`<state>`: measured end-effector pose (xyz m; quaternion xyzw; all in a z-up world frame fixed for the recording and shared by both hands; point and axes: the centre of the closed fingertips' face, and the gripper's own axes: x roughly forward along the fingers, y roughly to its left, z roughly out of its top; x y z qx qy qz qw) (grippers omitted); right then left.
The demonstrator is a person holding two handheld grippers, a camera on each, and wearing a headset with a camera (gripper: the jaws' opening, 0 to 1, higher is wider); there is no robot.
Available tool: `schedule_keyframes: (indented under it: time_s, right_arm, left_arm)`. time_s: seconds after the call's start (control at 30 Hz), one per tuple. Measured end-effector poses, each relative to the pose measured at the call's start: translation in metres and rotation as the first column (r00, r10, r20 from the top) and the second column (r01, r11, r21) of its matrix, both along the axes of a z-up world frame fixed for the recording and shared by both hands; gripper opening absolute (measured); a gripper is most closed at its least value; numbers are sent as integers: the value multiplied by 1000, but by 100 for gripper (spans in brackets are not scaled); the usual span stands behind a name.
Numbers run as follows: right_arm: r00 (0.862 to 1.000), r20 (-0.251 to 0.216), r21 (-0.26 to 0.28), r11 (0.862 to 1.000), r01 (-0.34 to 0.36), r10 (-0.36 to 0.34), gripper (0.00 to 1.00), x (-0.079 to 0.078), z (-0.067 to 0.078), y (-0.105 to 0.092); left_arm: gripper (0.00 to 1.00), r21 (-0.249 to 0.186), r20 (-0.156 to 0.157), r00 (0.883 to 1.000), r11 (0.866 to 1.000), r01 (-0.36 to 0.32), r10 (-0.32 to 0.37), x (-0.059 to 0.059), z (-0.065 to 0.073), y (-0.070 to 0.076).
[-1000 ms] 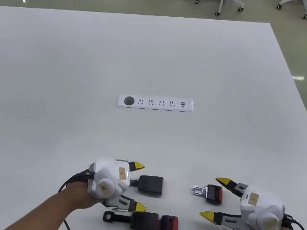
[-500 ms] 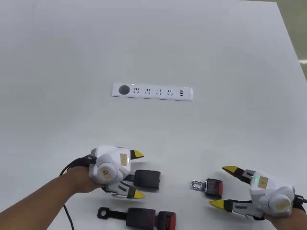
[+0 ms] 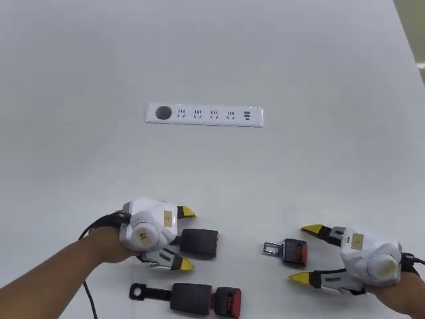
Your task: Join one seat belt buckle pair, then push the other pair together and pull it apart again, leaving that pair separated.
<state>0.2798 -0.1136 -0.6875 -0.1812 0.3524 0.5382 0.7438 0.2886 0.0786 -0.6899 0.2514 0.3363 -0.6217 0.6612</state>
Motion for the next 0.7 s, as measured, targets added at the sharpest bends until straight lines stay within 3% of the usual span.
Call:
schedule_keyframes:
  time_s: [0.13, 0.2, 0.23, 0.27, 0.4, 0.5, 0.67, 0.7]
  right_arm:
    - [1000, 1, 17, 1000, 5, -5, 58, 3, 0, 0]
    - [1000, 4, 22, 1000, -1, 1, 54, 4, 0, 2]
    - [1000, 1, 21, 1000, -4, 4, 50, 3, 0, 3]
    - [999, 26, 9, 1000, -23, 22, 48, 5, -2, 5]
    - [998, 43, -4, 999, -45, 45, 41, 3, -5, 10]
    - [999, 33, 7, 999, -39, 39, 35, 2, -4, 12]
    - [996, 55, -16, 998, -65, 66, 35, 1, -6, 15]
    - [996, 53, -16, 998, -66, 66, 35, 1, -5, 15]
  left_arm:
    - [61, -4, 25, 1000, 1000, 12, -12, 3, -1, 0]
    - [54, 9, 40, 999, 1000, 29, -29, 4, -1, 1]
    - [52, 7, 70, 996, 999, 49, -49, 6, -1, -1]
    - [51, -1, 73, 995, 998, 65, -65, 4, -1, -3]
    - [48, -5, 62, 997, 999, 46, -45, 4, -4, -4]
    - [38, -20, 65, 996, 998, 62, -60, 2, -4, -7]
    - [34, -34, 95, 993, 996, 81, -77, 3, 0, -7]
    - [34, -36, 89, 994, 997, 73, -70, 3, 0, -6]
